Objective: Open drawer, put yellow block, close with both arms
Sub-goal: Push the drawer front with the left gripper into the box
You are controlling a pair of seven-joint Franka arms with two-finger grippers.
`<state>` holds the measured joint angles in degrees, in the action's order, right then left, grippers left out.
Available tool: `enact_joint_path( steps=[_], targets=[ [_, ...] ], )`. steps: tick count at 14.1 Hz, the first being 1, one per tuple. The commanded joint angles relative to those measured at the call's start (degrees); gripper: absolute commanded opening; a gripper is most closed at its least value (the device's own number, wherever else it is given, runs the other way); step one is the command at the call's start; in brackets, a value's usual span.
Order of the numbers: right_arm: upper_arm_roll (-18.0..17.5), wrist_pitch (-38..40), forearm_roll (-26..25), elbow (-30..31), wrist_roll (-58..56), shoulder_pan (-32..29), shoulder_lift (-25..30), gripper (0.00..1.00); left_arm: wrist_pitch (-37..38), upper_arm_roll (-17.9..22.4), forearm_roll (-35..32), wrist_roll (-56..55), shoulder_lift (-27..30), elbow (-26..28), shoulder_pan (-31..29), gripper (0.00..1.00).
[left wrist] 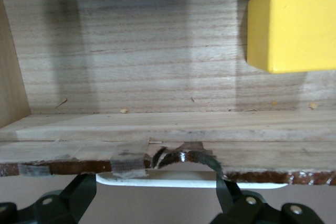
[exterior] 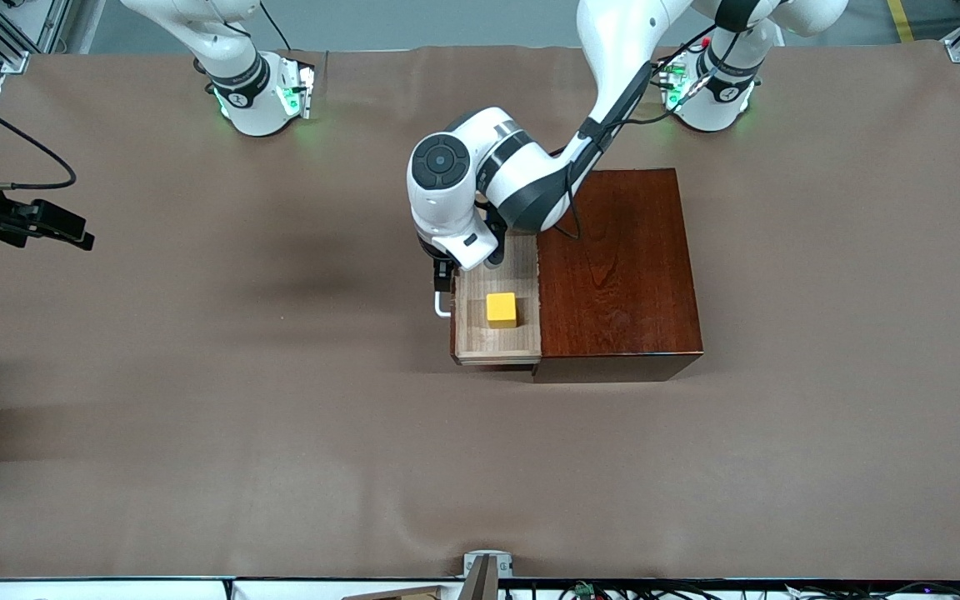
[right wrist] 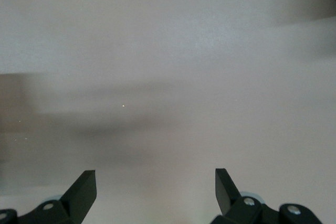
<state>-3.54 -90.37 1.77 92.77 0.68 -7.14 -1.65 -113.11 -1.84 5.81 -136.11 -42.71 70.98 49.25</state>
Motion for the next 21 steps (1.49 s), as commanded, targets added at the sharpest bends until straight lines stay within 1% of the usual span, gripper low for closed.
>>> enact_joint_path(
  steps=[1, 3, 6, 10, 15, 21],
  targets=[
    [-0.9, 0.0, -0.4, 0.1, 0.7, -0.7, 0.9, 1.00, 3.9, 3.1, -2.8, 0.9, 1.8, -0.1, -0.5, 1.00],
    [-0.9, 0.0, -0.4, 0.0, 0.7, -0.6, 0.9, 1.00, 6.4, 3.3, -3.2, 0.9, 2.9, -0.1, -0.6, 1.00],
    [-1.0, 0.2, -0.4, 0.0, 0.7, -0.6, 0.8, 1.00, 9.7, 3.9, -4.6, -0.5, 3.0, 0.6, -0.6, 1.00],
    [-1.0, 0.3, -0.5, 0.0, 0.7, -0.6, 0.7, 1.00, 12.9, 3.9, -8.0, -3.9, 2.6, 1.4, -0.6, 1.00],
    [-1.1, 0.5, -0.4, 0.0, 0.7, -0.6, 0.8, 1.00, 20.6, 4.0, -11.0, -4.2, 2.7, 1.4, -0.6, 1.00],
    [-1.2, 0.4, -0.4, 0.0, 0.6, -0.4, 0.7, 1.00, 26.4, 4.8, -14.7, -4.2, 2.5, 1.4, -0.6, 1.00]
  ],
)
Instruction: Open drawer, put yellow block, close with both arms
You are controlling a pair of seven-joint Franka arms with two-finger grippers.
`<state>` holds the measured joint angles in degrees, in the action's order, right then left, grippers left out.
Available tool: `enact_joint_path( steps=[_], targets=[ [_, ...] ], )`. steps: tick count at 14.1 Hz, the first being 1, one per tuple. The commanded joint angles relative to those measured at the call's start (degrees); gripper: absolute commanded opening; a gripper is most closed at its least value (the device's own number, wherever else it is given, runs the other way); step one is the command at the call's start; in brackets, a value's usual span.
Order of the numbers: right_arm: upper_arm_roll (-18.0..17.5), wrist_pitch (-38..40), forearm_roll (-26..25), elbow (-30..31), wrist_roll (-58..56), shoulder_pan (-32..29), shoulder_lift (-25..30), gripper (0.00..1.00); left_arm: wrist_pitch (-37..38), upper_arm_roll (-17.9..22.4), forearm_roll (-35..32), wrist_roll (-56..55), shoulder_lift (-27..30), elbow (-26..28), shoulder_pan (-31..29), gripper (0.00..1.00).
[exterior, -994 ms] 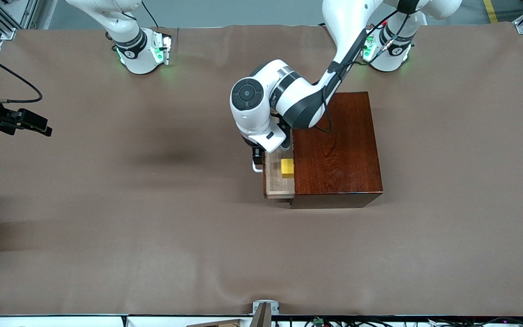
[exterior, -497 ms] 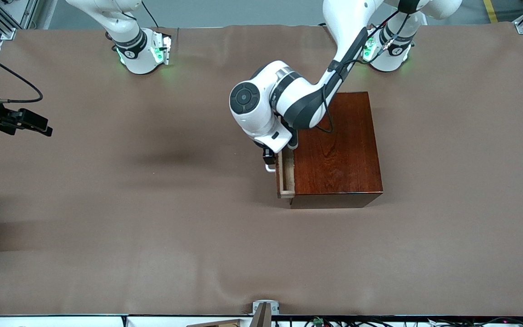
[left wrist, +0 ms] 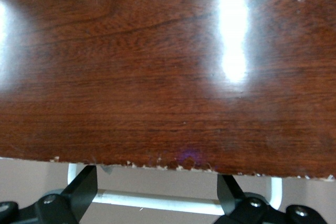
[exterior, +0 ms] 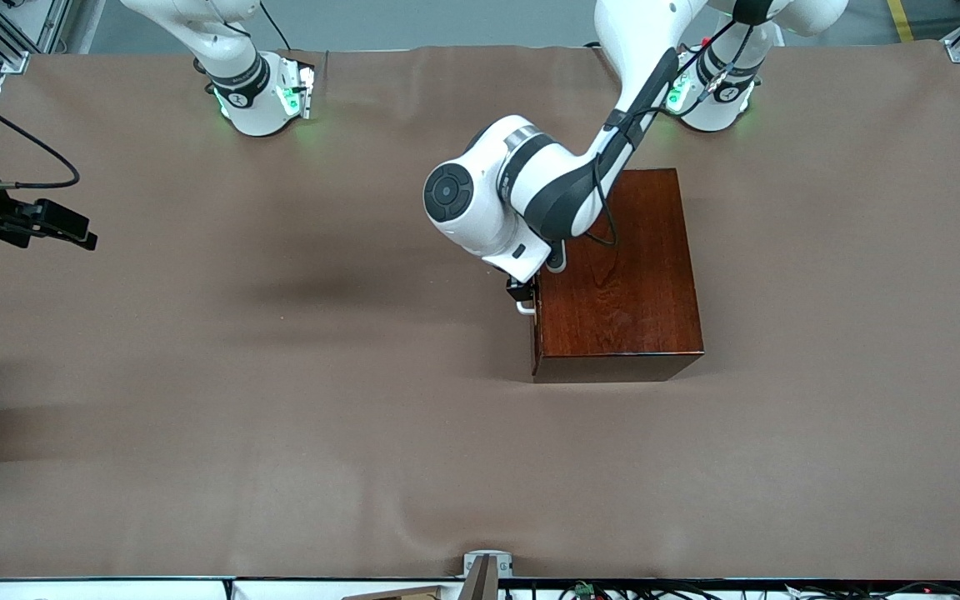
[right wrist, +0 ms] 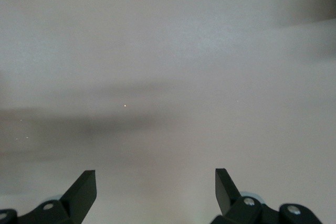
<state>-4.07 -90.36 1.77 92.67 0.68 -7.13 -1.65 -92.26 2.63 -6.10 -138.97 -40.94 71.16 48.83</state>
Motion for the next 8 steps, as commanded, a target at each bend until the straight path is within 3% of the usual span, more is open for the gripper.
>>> enact_joint_path(
  steps=[1, 5, 8],
  targets=[
    [-0.7, 0.3, -0.4, 0.1, 0.7, -0.4, 0.6, 1.00, 5.9, 0.4, -2.8, -1.4, 0.6, 1.2, 0.0, 1.00],
    [-0.7, 0.1, -0.5, 0.1, 0.6, -0.5, 0.6, 1.00, 5.7, -0.6, -1.8, -1.7, 1.7, -0.6, 0.7, 1.00],
    [-0.7, 0.1, -0.5, 0.1, 0.6, -0.5, 0.5, 1.00, 4.7, -0.4, -1.7, -0.7, 6.6, -1.2, 0.5, 1.00]
  ],
)
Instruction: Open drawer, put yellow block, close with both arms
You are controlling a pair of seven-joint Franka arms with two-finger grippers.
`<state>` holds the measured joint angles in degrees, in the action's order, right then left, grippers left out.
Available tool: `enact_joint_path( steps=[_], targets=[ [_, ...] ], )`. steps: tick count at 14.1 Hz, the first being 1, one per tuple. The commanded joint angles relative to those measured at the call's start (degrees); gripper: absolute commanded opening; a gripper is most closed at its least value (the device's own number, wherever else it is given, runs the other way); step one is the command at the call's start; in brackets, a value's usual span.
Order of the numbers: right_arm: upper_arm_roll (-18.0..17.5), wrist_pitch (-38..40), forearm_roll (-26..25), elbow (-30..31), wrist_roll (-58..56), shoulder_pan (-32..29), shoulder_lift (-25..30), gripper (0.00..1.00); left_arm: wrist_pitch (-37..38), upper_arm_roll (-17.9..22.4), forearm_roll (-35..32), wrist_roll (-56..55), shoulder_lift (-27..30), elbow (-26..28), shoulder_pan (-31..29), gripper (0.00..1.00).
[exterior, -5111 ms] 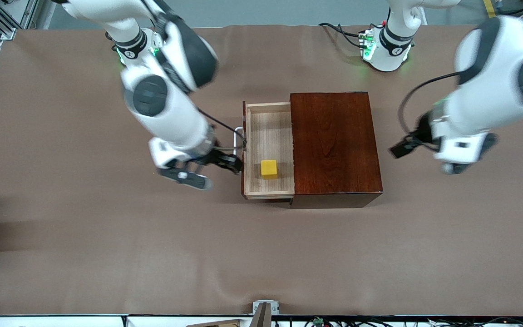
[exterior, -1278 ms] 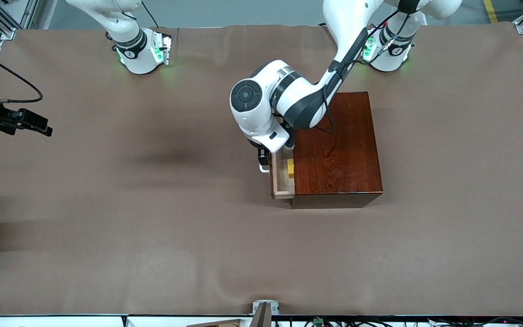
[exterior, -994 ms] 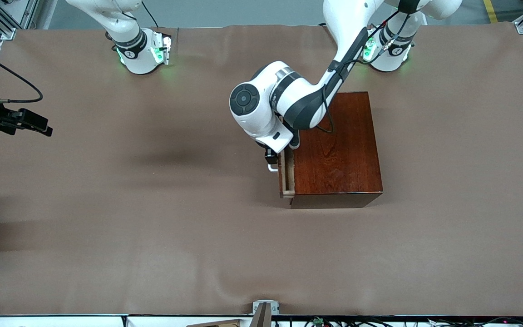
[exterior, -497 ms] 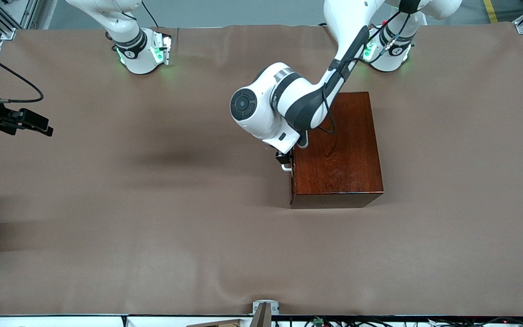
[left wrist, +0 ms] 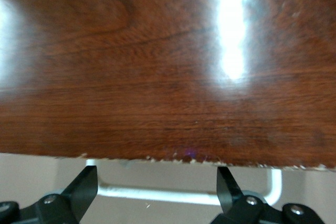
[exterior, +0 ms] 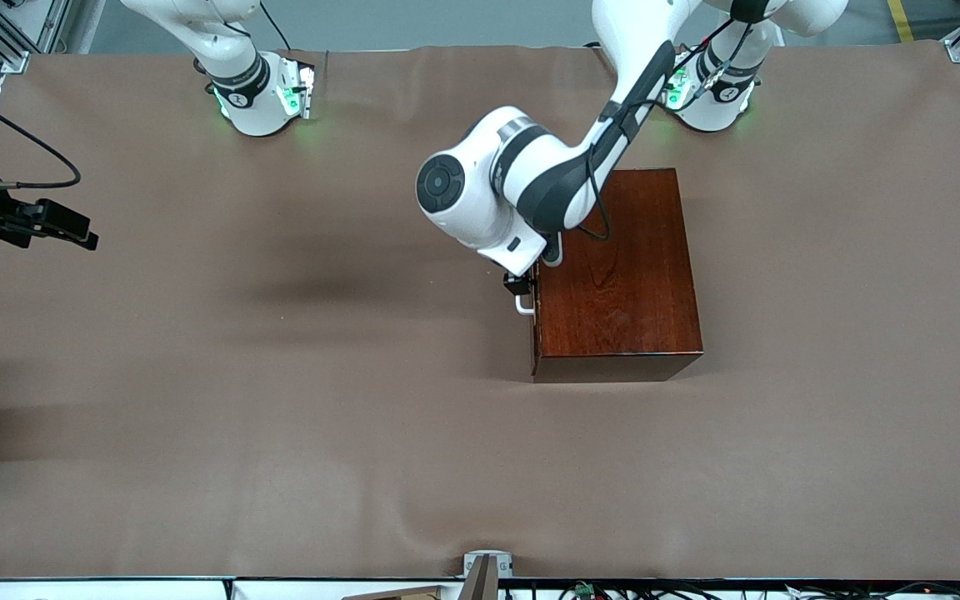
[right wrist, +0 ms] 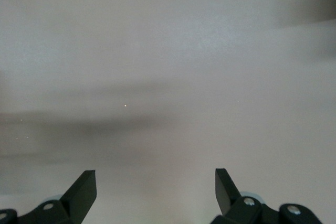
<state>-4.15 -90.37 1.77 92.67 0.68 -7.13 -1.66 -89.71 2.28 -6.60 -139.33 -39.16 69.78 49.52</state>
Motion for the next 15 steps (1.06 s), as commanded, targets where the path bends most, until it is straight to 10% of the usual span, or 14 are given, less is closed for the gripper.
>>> enact_joint_path(
  steps=[1, 15],
  targets=[
    [-0.6, 0.1, -0.5, 0.1, 0.6, -0.5, 0.5, 1.00, 1.5, 0.3, -1.2, 1.1, 6.5, 0.2, -0.8, 1.00],
    [-0.6, 0.5, -0.5, -1.3, 0.6, -0.5, 0.6, 1.00, -0.8, 0.0, 7.3, 53.0, 18.4, 4.5, -31.3, 1.00]
  ],
)
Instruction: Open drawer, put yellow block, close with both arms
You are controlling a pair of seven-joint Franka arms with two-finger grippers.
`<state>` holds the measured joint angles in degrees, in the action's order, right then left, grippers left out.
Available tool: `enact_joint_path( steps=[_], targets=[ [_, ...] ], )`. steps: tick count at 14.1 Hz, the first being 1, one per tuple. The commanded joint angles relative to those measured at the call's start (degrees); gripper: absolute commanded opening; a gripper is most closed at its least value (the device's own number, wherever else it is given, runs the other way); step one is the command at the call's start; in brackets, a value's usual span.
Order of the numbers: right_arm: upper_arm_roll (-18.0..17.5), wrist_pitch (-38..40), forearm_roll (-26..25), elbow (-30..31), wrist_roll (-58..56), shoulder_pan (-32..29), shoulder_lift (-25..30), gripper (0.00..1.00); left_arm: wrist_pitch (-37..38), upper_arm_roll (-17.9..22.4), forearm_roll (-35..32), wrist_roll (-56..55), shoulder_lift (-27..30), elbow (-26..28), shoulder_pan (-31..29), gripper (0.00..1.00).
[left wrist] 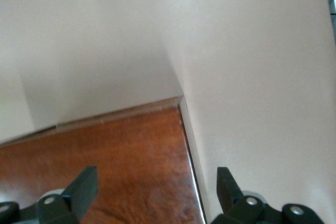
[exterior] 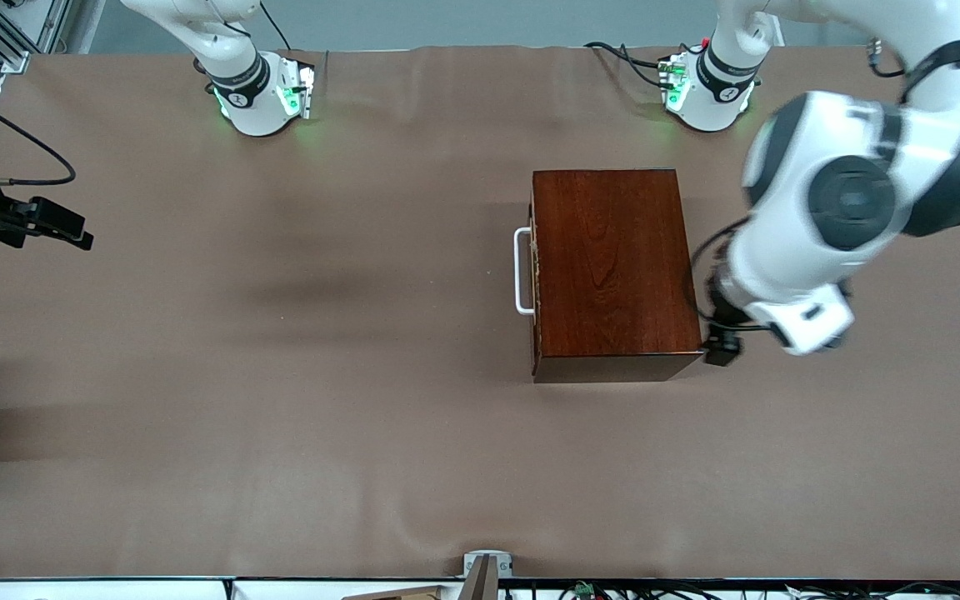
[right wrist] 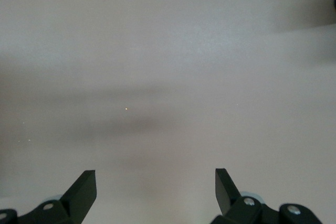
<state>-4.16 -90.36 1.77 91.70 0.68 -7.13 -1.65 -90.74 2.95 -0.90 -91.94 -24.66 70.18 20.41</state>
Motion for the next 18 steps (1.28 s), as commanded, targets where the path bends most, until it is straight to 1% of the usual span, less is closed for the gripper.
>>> enact_joint_path(
  steps=[1, 3, 6, 9, 11, 13, 18],
  targets=[
    [-0.6, 0.5, -0.5, -0.3, 0.6, -0.5, 0.6, 1.00, 0.2, -0.7, 1.6, 8.4, 5.5, 5.7, -3.4, 1.00],
    [-0.5, 0.5, -0.5, -0.3, 0.6, -0.4, 0.6, 1.00, 0.3, -0.7, 2.0, 15.7, 8.8, 9.0, -6.7, 1.00],
    [-0.6, 0.4, -0.5, -0.3, 0.6, -0.4, 0.6, 1.00, 0.2, -0.7, 2.7, 27.9, 14.6, 15.5, -10.4, 1.00],
    [-0.6, 0.4, -0.5, -0.3, 0.6, -0.4, 0.6, 1.00, 0.0, -1.4, 2.7, 40.0, 18.8, 19.4, -13.6, 1.00],
    [-0.6, 0.3, -0.5, -0.3, 0.6, -0.4, 0.6, 1.00, 0.0, -3.5, 2.7, 48.2, 21.6, 21.1, -16.6, 1.00],
    [-0.6, 0.3, -0.5, -0.3, 0.6, -0.3, 0.6, 1.00, 0.2, -5.3, 2.7, 56.7, 23.1, 22.3, -18.6, 1.00],
    [-0.6, 0.2, -0.5, -0.3, 0.6, -0.3, 0.6, 1.00, 0.8, -5.3, 2.2, 71.3, 24.8, 23.3, -18.9, 1.00]
  ],
)
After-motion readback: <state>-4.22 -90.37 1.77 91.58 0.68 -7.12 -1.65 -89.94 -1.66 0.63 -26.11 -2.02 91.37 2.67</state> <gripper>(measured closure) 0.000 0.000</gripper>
